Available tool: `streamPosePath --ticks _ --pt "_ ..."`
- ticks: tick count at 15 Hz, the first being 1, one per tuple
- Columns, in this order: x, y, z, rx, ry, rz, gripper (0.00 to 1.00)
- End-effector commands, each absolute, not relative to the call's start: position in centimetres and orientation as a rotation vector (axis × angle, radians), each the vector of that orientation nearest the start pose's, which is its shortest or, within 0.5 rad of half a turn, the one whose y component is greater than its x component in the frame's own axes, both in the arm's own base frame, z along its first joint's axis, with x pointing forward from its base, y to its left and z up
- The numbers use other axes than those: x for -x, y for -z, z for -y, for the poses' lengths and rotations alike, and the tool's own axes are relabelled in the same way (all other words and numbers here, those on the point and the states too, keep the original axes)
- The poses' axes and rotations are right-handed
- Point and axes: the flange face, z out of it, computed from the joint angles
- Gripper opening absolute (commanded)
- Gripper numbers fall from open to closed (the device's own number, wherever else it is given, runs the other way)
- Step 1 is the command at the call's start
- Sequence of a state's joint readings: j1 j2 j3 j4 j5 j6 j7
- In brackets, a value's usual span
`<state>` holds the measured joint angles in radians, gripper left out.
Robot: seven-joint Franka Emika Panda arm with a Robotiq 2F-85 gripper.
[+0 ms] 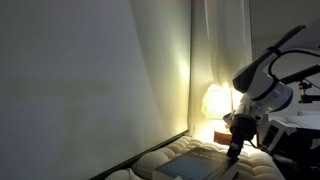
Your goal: Pick up the black book and position it on top of the white book
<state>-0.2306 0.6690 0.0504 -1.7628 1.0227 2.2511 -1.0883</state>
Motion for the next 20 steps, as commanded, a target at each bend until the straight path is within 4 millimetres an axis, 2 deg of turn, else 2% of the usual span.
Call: streamPosePath --ticks 1,6,12,20 --pt "-65.5 -18.0 8.8 2.422 0.390 0.124 1.00" --pt "-65.0 -19.6 8.7 2.401 0.399 0.151 1.00" --pt "-65.0 -19.2 8.1 2.416 0.368 0.153 1.00" --pt "-64.8 -18.6 7.1 2.453 0.180 0.062 1.00"
